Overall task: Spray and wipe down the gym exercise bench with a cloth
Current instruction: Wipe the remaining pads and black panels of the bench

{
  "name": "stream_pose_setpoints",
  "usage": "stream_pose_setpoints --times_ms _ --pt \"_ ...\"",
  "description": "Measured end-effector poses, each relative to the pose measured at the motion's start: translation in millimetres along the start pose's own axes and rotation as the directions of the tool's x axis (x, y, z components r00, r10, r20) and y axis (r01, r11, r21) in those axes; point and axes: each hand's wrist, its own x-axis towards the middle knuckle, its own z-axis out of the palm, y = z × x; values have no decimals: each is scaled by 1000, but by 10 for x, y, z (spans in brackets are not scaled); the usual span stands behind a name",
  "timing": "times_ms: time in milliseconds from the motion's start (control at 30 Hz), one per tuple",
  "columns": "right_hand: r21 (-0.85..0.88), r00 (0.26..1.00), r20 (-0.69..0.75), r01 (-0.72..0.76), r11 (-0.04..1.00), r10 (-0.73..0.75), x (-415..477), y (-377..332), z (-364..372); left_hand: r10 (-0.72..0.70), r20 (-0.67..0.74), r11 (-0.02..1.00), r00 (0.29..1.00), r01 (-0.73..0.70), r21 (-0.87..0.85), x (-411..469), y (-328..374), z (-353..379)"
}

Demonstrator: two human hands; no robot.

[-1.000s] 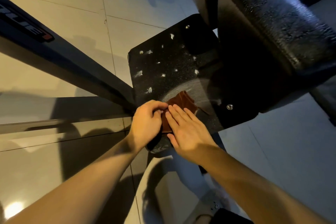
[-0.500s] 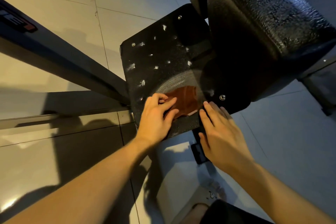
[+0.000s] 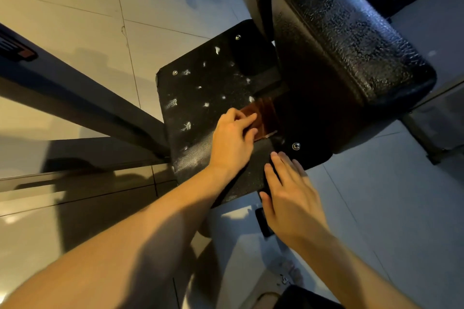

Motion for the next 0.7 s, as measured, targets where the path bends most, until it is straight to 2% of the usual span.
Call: stream_pose_setpoints --times_ms 67,100,167,267,333,400,500,600,667,700 --pt "2 1000 -17 -8 1000 8 13 4 9 62 22 997 998 -63 54 -98 -203 -120" --pt "3 999 -30 -22 1000 22 23 -3 20 45 -1 995 999 -45 90 -191 -387 -194" --pt "10 997 -56 -56 998 56 38 -33 54 -103 -101 982 990 118 148 -398 -781 -354" --pt "28 991 -68 -112 993 114 73 -98 74 -418 -200 885 886 447 128 -581 -997 -449" --pt "30 985 -68 -157 987 159 97 -125 50 -504 -227 842 834 532 87 -491 -845 -374" --pt "24 977 -55 -206 978 207 121 -164 26 -429 -189 893 884 446 57 -253 -576 -245" --pt "16 959 -43 -281 960 281 110 -263 44 -160 -20 987 987 160 3 191 -111 -31" --pt "40 956 -44 -290 956 291 77 -291 67 85 105 996 991 -85 -2 452 59 11" --pt "40 957 -52 -284 958 285 73 -253 80 140 93 989 986 -144 33 416 -142 -75" --pt "40 956 -60 -286 957 288 80 -242 93 124 59 990 991 -127 59 351 -309 -139"
